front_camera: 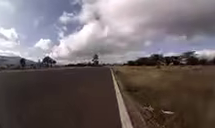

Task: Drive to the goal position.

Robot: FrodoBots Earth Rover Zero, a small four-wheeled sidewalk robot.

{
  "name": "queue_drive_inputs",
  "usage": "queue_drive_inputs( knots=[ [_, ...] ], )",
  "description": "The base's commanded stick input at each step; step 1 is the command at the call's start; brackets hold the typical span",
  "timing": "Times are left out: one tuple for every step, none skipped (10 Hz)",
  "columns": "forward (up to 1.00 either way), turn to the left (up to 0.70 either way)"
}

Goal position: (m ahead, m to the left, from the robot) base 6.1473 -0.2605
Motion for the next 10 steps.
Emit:
queue_drive_inputs(
  knots=[
    [0.81,0.0],
    [0.83,0.0],
    [0.81,0.0],
    [0.81,0.0],
    [0.81,0.0],
    [0.82,0.0],
    [0.84,0.0],
    [0.83,-0.09],
    [0.81,-0.19],
    [0.81,0.0]
  ],
)
